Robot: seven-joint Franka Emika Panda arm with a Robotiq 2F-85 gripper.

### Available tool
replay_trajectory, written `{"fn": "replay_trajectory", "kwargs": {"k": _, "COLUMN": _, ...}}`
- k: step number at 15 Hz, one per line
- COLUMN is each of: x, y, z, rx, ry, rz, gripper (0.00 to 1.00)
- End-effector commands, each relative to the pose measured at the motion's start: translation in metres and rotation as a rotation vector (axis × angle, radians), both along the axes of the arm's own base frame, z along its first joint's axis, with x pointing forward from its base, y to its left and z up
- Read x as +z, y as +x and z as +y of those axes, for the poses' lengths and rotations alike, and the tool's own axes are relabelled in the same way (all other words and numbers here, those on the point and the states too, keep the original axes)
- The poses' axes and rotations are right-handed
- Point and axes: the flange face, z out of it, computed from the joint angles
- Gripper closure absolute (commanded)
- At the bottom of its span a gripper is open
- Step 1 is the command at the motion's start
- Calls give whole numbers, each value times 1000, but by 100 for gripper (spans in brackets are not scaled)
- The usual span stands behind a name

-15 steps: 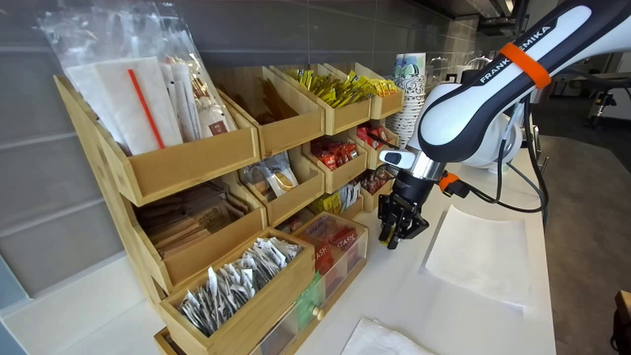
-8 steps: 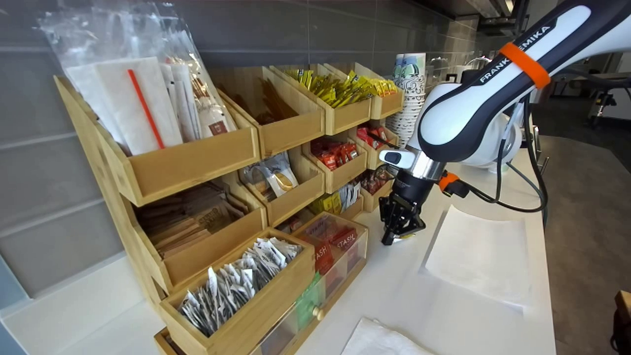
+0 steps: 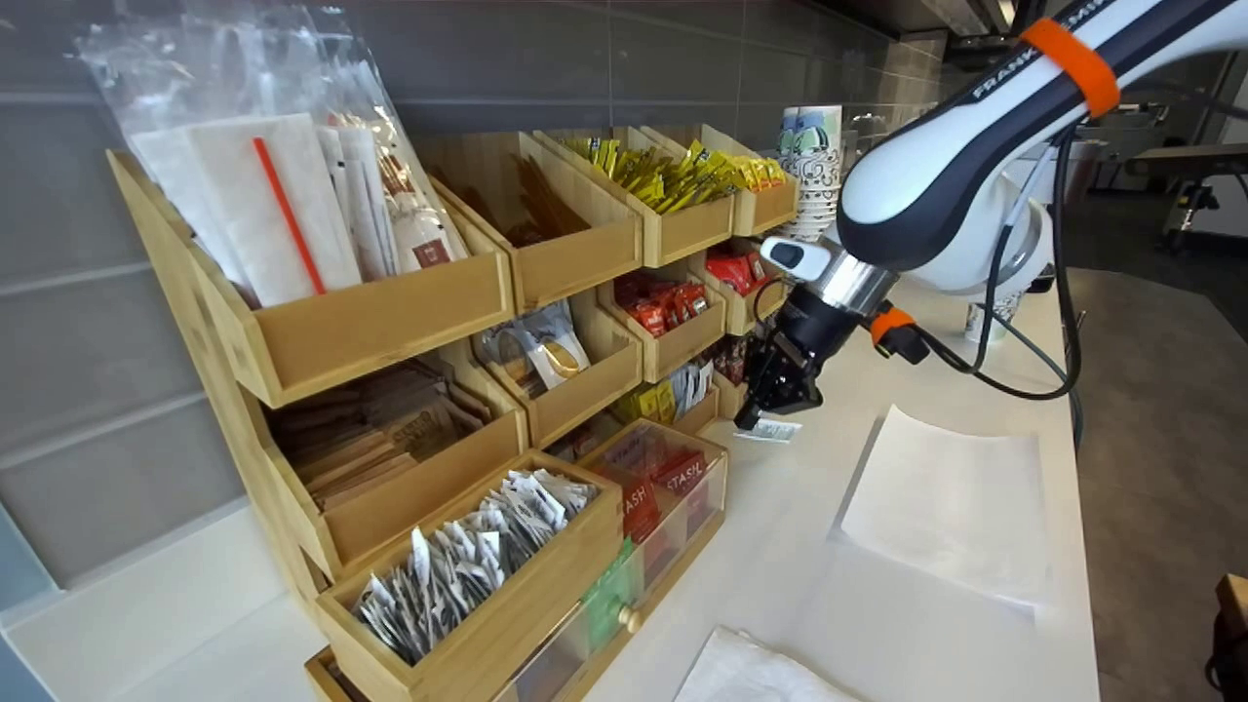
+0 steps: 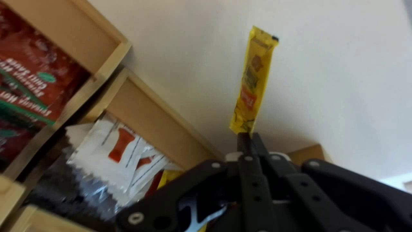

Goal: Put the orange sachet on the wooden stand.

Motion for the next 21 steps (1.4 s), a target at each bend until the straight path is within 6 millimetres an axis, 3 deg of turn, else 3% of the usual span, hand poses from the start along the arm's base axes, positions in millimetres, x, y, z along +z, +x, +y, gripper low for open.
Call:
{"fn": "replay_trajectory", "kwargs": {"k": 1, "x": 39, "y": -23, "z": 2, "rx": -121, "ry": 60, "rz": -108, "gripper": 100}}
{"fn": "replay_trajectory", "kwargs": {"k": 8, "x": 71, "y": -71, "z": -6, "rx": -348, "ry": 108, "rz": -202, "gripper": 100}}
{"fn": "replay_trajectory", "kwargs": {"k": 16, "x": 133, "y": -131, "z": -33, "rx": -581, "ry": 145, "rz": -391, "gripper": 100}}
{"fn": "replay_trajectory", "kwargs": {"k": 18, "x": 145, "y": -140, "z": -39, "rx": -620, "ry": 166, "rz": -423, "gripper": 100}}
{"fn": "replay_trajectory", "kwargs": {"k": 19, "x": 135, "y": -120, "z": -35, "rx": -570, "ry": 141, "rz": -390, "gripper": 99}}
{"fn": "replay_trajectory", "kwargs": {"k": 21, "x": 143, "y": -130, "z": -38, "rx": -590, "ry": 152, "rz": -410, "gripper": 99}}
